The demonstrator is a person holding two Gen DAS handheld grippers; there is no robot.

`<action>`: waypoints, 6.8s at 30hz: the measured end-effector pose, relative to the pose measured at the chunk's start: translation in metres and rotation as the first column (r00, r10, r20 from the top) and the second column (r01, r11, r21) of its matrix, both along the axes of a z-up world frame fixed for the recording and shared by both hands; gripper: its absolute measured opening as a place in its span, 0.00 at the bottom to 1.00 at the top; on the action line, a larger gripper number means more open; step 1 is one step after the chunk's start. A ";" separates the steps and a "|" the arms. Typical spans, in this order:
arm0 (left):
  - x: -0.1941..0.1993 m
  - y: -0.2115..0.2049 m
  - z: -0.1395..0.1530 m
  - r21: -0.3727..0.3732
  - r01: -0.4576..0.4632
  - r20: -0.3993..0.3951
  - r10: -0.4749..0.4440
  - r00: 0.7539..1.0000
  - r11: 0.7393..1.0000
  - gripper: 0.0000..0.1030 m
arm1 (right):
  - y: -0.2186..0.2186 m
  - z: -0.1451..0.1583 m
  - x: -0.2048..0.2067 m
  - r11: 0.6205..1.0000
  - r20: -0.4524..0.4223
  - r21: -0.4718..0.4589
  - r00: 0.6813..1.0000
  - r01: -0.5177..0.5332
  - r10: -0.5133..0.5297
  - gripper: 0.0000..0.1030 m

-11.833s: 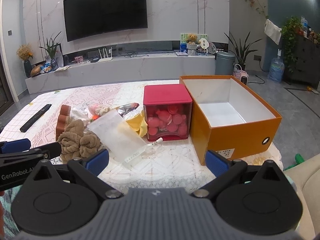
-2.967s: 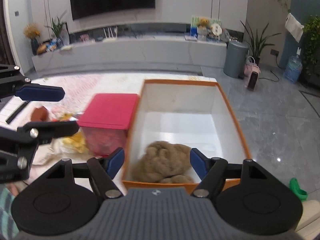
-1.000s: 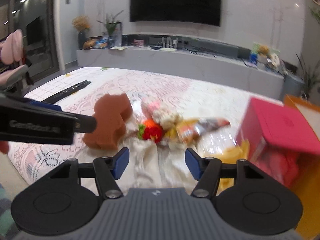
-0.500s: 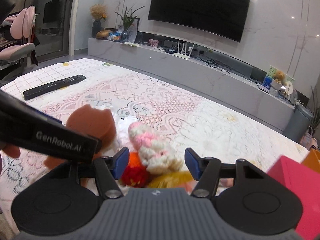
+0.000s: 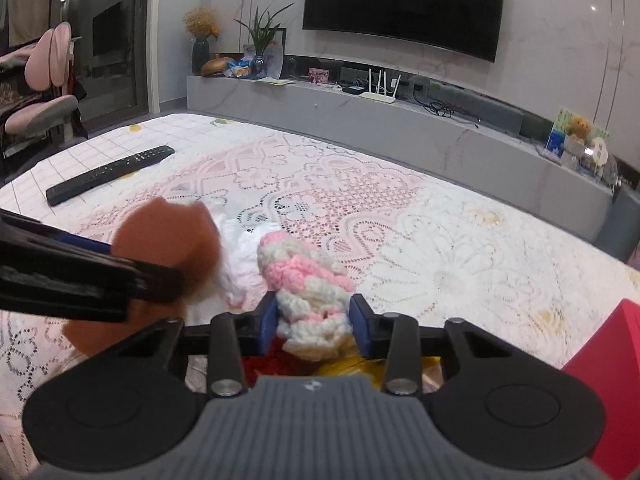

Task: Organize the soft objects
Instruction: 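Grasp the brown bear sponge with the left tool while the right tool grasps the pink knitted toy, then carry the sponge and pink toy with both tools over the orange box, then lower both tools into the box and open them to release the items, then withdraw both tools from the box back over the bed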

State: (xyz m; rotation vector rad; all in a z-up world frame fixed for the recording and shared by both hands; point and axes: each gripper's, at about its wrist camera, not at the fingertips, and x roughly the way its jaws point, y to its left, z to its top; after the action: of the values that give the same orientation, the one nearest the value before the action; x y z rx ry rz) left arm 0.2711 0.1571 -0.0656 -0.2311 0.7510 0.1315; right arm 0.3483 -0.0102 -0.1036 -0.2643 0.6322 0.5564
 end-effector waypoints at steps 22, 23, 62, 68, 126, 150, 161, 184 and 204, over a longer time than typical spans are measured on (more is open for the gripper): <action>-0.045 -0.009 0.052 0.009 0.006 0.163 -0.007 0.987 1.000 0.63 | -0.006 0.067 -0.071 0.999 0.189 0.042 0.982 0.001 -0.009 0.26; -0.049 -0.011 0.054 0.021 -0.002 0.172 -0.002 0.985 1.000 0.63 | -0.007 0.070 -0.075 0.999 0.191 0.038 0.982 0.002 -0.009 0.26; -0.065 -0.244 0.113 0.003 0.614 0.182 -0.604 0.776 0.790 0.63 | -0.285 0.168 -0.220 0.926 0.244 0.038 0.895 0.377 -0.374 0.26; -0.026 -0.294 0.107 -0.048 0.670 0.109 -0.662 0.741 0.741 0.63 | -0.345 0.183 -0.183 0.883 0.150 0.060 0.870 0.465 -0.469 0.26; 0.046 -0.386 0.033 -0.134 0.648 -0.229 -0.660 0.716 0.750 0.86 | -0.376 0.096 -0.097 0.879 -0.129 -0.138 0.871 0.457 -0.473 0.50; 0.049 -0.399 0.014 -0.091 0.701 -0.272 -0.695 0.666 0.707 0.15 | -0.378 0.098 -0.103 0.875 -0.133 -0.131 0.866 0.466 -0.481 0.53; 0.009 -0.378 0.055 -0.008 0.719 -0.128 -0.714 0.688 0.695 0.16 | -0.366 0.113 -0.121 0.880 -0.098 -0.102 0.876 0.463 -0.472 0.53; -0.114 -0.237 0.076 0.152 0.510 0.053 -0.522 0.851 0.847 0.20 | -0.252 0.131 -0.222 0.883 -0.080 0.220 0.909 0.415 -0.408 0.59; -0.152 -0.101 0.025 0.067 0.284 0.058 -0.288 0.956 0.956 0.20 | -0.145 0.071 -0.232 0.900 -0.039 0.206 0.923 0.383 -0.384 0.59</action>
State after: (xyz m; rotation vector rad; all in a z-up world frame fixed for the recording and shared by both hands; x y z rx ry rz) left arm 0.1188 0.0557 -0.0409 -0.0686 0.7048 -0.1295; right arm 0.1161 -0.1556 -0.0322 0.0623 0.5979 0.2377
